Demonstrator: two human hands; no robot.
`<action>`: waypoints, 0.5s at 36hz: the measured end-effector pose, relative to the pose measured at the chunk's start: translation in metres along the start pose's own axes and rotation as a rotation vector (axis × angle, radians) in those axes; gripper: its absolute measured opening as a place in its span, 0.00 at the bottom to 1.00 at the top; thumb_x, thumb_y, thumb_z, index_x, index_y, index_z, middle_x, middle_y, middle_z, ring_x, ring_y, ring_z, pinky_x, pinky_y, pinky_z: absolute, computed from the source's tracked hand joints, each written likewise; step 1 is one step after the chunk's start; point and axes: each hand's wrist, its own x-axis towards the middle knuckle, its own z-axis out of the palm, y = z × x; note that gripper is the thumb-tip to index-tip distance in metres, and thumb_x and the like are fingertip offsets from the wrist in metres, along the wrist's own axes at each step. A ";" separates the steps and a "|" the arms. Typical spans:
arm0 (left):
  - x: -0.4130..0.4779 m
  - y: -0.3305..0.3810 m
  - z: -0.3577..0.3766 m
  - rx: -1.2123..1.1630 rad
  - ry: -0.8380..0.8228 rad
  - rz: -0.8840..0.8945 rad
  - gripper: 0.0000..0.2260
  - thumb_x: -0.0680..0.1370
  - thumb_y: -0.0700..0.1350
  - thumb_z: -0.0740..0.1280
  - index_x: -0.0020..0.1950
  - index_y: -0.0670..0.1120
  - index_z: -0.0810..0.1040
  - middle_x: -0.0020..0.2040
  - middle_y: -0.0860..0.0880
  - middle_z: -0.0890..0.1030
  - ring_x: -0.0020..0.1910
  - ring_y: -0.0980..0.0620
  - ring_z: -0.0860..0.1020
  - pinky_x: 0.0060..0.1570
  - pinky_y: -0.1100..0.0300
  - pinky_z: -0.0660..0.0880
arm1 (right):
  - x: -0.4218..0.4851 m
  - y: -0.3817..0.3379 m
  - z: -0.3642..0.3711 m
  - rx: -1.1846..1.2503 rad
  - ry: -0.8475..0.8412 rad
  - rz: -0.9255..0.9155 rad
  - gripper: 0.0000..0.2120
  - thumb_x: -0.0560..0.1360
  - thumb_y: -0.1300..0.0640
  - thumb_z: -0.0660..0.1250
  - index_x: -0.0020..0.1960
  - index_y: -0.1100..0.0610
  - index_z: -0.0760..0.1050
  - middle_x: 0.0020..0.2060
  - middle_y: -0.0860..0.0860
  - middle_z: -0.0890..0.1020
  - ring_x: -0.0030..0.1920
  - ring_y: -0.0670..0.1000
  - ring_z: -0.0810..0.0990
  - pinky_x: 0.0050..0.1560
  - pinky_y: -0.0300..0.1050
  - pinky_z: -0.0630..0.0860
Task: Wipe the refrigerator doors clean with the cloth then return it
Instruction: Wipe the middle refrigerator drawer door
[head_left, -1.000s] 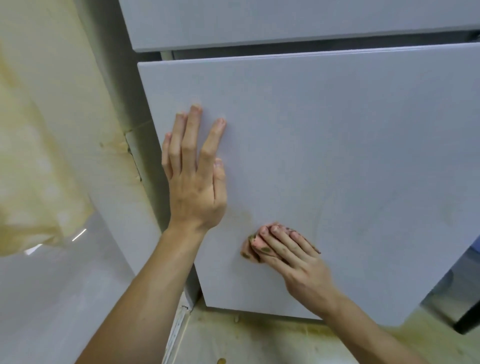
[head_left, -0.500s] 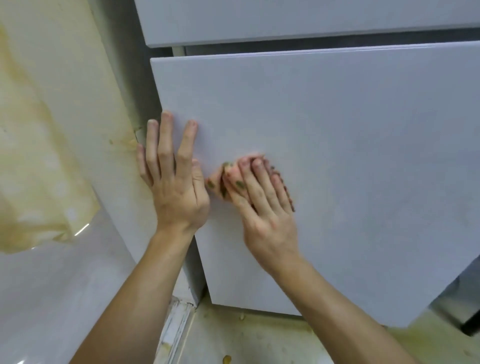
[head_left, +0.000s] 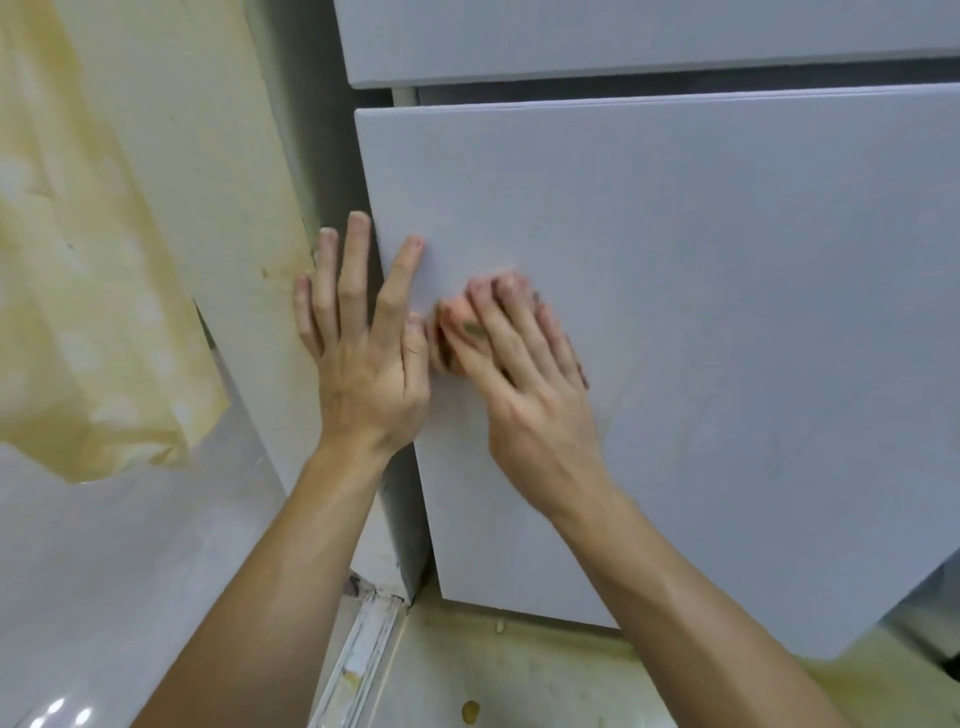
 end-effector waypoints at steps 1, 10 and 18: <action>0.001 -0.003 -0.001 0.002 -0.001 -0.015 0.25 0.85 0.44 0.58 0.83 0.51 0.63 0.84 0.40 0.58 0.84 0.38 0.53 0.81 0.37 0.46 | 0.018 -0.002 -0.001 0.008 0.045 0.029 0.27 0.84 0.70 0.52 0.81 0.58 0.65 0.81 0.58 0.65 0.84 0.57 0.56 0.84 0.53 0.51; 0.000 -0.047 -0.007 0.013 -0.019 -0.182 0.26 0.86 0.45 0.57 0.85 0.49 0.58 0.85 0.36 0.52 0.84 0.34 0.48 0.80 0.32 0.44 | 0.013 -0.019 0.027 -0.072 0.189 0.081 0.32 0.79 0.74 0.59 0.81 0.56 0.67 0.81 0.55 0.62 0.83 0.56 0.57 0.83 0.54 0.52; -0.004 -0.054 -0.008 -0.036 -0.056 -0.209 0.28 0.86 0.42 0.58 0.85 0.40 0.52 0.85 0.33 0.50 0.84 0.32 0.46 0.82 0.36 0.43 | -0.091 -0.014 0.038 -0.075 -0.308 -0.220 0.30 0.83 0.70 0.46 0.82 0.56 0.65 0.82 0.51 0.64 0.83 0.51 0.58 0.84 0.50 0.53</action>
